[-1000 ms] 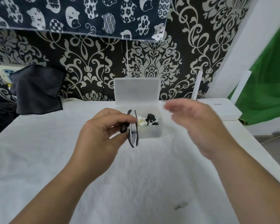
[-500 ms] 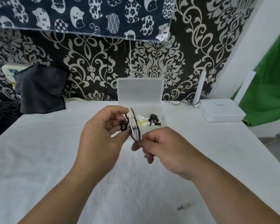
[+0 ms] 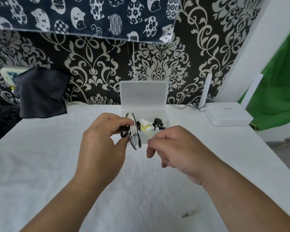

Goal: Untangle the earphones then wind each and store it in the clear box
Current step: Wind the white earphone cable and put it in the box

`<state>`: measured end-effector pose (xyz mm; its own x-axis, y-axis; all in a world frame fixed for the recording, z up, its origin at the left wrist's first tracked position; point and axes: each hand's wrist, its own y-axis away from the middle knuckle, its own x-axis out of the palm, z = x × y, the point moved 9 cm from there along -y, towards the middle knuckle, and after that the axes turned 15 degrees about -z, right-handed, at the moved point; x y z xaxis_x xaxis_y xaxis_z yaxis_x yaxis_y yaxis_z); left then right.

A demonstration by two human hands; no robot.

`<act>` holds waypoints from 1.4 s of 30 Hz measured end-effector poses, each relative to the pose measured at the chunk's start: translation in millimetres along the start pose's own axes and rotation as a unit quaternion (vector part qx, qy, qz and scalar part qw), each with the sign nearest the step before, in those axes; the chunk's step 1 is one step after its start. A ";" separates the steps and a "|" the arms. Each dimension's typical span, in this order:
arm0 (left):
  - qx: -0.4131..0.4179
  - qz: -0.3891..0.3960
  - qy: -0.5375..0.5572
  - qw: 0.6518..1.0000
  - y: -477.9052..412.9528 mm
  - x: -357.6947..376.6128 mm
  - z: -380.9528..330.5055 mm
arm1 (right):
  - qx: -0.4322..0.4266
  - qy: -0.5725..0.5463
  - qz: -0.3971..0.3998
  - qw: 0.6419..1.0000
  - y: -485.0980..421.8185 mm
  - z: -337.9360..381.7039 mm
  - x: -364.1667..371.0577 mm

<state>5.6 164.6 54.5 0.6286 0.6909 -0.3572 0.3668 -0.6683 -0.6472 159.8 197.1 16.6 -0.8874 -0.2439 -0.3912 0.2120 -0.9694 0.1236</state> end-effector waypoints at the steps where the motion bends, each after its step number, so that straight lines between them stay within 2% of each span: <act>1: 0.010 0.000 -0.004 1.000 1.5 0.5 -2.2 | 0.001 -0.004 0.015 1.000 1.7 1.2 2.3; 4: 0.007 -0.003 0.008 1.000 2.7 2.3 -1.4 | -0.003 0.019 0.054 0.998 6.1 2.0 10.8; 8: -0.134 0.000 0.126 0.983 0.5 5.4 24.4 | -0.002 0.073 0.045 0.996 2.5 -8.0 9.2; 9: -0.146 0.000 0.135 0.980 1.1 6.1 26.6 | -0.001 0.074 0.051 0.996 3.0 -8.9 10.3; 16: -0.045 0.004 0.032 0.998 1.9 3.6 8.2 | -0.009 0.061 0.072 0.996 5.2 -5.6 18.9; 23: 0.042 0.037 -0.030 0.998 4.9 6.2 -2.2 | -0.007 0.017 0.013 1.000 -1.0 -0.3 -2.7; 27: 0.110 0.099 -0.047 0.988 13.1 18.6 -14.0 | -0.085 0.019 0.026 0.996 5.5 19.9 -4.0; 29: 0.120 0.132 -0.039 0.983 18.7 25.1 -18.6 | -0.137 0.048 0.005 0.989 6.5 28.8 -8.3; 32: 0.056 0.148 0.007 0.987 22.7 28.8 -19.0 | -0.192 0.094 -0.080 0.974 1.2 32.3 -26.0; 36: -0.053 0.176 0.088 0.979 22.1 30.1 -13.6 | -0.180 0.089 -0.177 0.964 -8.2 24.2 -51.5; 39: -0.090 0.190 0.156 0.965 21.8 30.5 -18.0 | -0.136 0.063 -0.165 0.975 -13.8 12.5 -50.6; 42: -0.126 0.192 0.217 0.949 21.4 32.2 -15.5 | -0.075 0.056 -0.116 0.989 -18.6 -4.6 -37.8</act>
<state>44.3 168.3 39.5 0.9519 0.2415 -0.1884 0.1717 -0.9301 -0.3247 191.3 224.3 24.9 -0.8697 -0.0070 -0.4936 0.0733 -0.9906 -0.1152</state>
